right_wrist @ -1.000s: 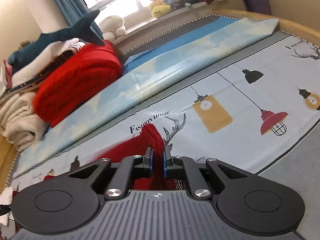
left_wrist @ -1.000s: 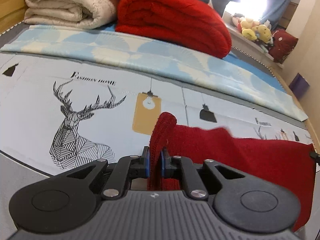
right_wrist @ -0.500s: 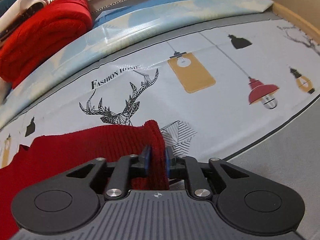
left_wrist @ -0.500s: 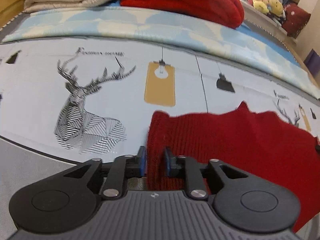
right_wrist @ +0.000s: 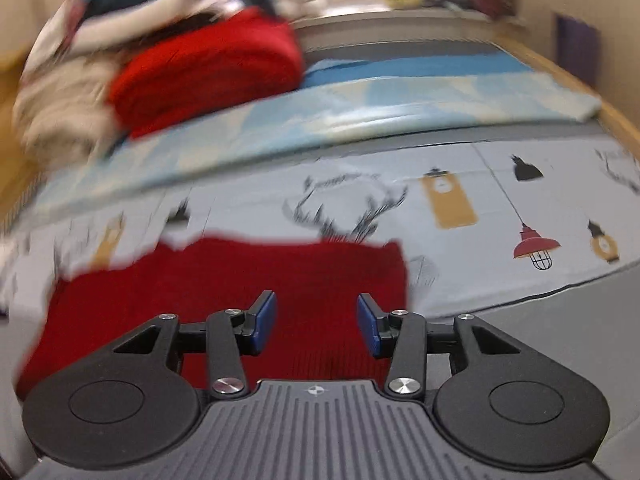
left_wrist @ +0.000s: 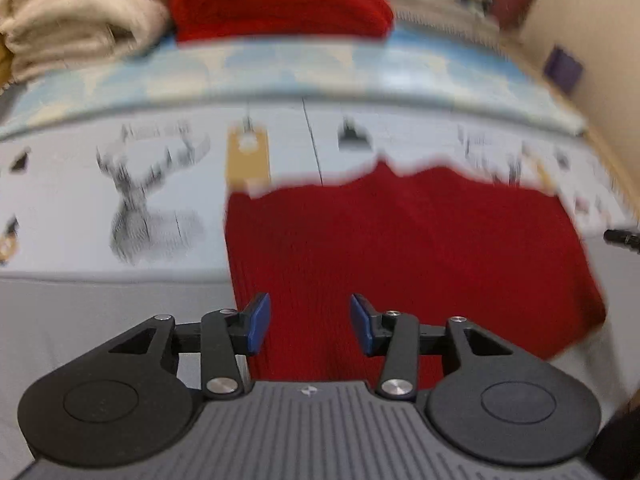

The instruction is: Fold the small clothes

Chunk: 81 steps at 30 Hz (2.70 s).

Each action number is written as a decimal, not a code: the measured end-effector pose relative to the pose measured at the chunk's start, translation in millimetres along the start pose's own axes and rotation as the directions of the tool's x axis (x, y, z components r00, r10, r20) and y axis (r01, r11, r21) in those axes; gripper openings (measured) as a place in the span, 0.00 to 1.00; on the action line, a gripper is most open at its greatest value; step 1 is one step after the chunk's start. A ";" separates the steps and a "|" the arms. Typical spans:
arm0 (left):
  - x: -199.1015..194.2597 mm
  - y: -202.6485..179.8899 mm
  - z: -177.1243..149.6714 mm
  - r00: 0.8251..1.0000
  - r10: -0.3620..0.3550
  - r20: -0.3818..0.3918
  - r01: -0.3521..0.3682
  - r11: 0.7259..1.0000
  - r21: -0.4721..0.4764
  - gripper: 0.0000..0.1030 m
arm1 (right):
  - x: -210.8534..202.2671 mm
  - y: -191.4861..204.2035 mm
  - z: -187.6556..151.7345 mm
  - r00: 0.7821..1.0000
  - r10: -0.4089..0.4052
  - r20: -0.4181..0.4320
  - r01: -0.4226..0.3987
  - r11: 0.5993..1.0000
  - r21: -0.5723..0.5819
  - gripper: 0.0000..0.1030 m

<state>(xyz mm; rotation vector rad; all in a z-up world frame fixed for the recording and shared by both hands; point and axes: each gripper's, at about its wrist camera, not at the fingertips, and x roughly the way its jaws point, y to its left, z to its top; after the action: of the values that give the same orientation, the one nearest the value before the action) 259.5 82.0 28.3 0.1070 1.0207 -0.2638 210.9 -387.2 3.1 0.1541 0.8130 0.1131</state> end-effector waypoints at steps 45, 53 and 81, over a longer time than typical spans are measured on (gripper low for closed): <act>33.8 6.9 -12.5 0.984 0.150 -0.097 -0.132 0.977 0.166 0.62 | 24.5 -5.7 -36.8 0.955 -0.116 -0.272 0.064 0.979 -0.192 0.45; 19.4 9.8 -5.3 0.985 0.163 -0.061 -0.155 0.982 0.109 0.63 | 15.7 -5.7 -19.3 0.981 -0.127 -0.146 0.105 0.983 -0.150 0.45; -36.0 8.4 -8.3 0.984 0.155 0.089 -0.151 0.987 -0.049 0.22 | -39.1 59.4 8.4 0.987 -0.061 0.151 0.071 0.996 -0.062 0.45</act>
<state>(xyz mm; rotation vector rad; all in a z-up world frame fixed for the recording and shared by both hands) 237.1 97.9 54.4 0.1336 0.9203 -0.1063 187.9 -335.9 47.4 0.0714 0.6635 0.0653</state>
